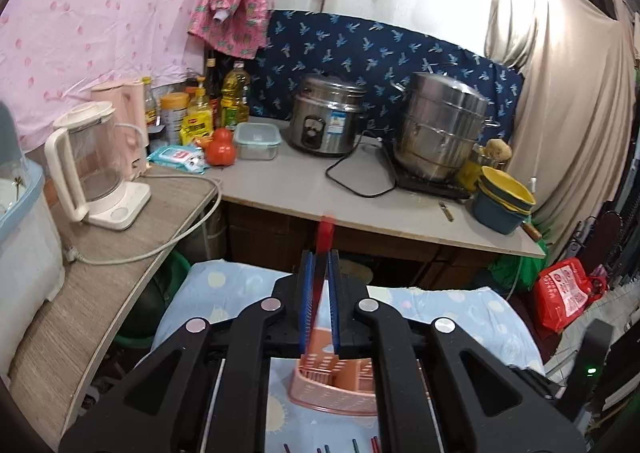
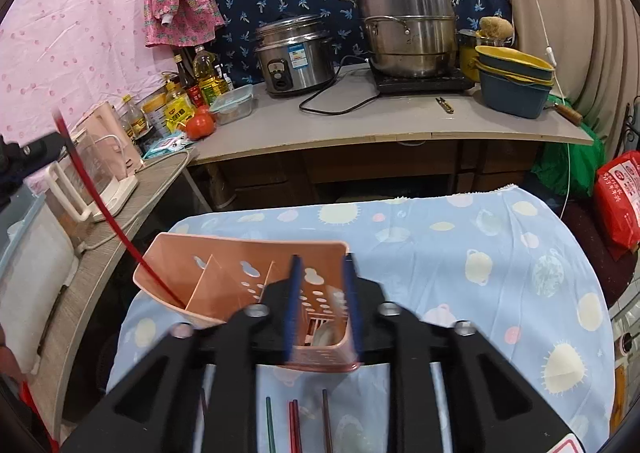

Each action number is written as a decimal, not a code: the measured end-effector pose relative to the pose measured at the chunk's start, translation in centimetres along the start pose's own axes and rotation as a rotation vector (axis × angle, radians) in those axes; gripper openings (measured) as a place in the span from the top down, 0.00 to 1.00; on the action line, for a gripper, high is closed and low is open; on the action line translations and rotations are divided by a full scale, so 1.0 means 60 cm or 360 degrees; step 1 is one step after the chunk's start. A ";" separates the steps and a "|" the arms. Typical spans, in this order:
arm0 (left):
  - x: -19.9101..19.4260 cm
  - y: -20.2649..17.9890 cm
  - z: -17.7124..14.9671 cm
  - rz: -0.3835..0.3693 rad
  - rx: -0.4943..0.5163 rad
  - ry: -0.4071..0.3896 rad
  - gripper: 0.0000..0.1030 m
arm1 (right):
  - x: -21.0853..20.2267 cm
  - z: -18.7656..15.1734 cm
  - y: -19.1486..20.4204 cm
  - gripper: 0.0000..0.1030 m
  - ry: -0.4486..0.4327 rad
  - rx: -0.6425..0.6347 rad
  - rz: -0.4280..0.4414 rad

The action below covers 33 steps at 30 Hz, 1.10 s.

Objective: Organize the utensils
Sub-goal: 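Lower the chopstick and spoon into the pink holder and open both tools, then move both open tools back down to the remaining chopsticks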

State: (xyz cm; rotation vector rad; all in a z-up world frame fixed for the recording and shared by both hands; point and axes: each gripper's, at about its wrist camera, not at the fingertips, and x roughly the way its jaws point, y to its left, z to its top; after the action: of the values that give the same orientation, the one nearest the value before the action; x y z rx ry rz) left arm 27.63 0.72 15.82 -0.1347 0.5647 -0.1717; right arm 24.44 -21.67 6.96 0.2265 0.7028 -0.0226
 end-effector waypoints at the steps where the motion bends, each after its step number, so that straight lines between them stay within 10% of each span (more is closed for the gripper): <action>1: 0.002 0.001 -0.005 0.0014 0.0008 0.0004 0.84 | -0.005 -0.003 0.000 0.60 -0.0017 -0.0001 -0.0011; 4: -0.005 0.007 -0.021 0.0059 -0.0013 -0.0002 0.60 | -0.024 -0.012 0.001 0.58 -0.0047 -0.0015 -0.0019; 33: -0.183 0.012 -0.186 0.0105 -0.0007 0.0106 0.59 | -0.208 -0.198 0.006 0.56 0.0019 -0.0065 -0.0004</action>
State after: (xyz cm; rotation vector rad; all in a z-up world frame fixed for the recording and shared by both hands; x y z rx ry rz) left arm 12.56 2.72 12.06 -0.1148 0.6350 -0.1111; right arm 7.35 -19.47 6.26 0.1869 0.7147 -0.0094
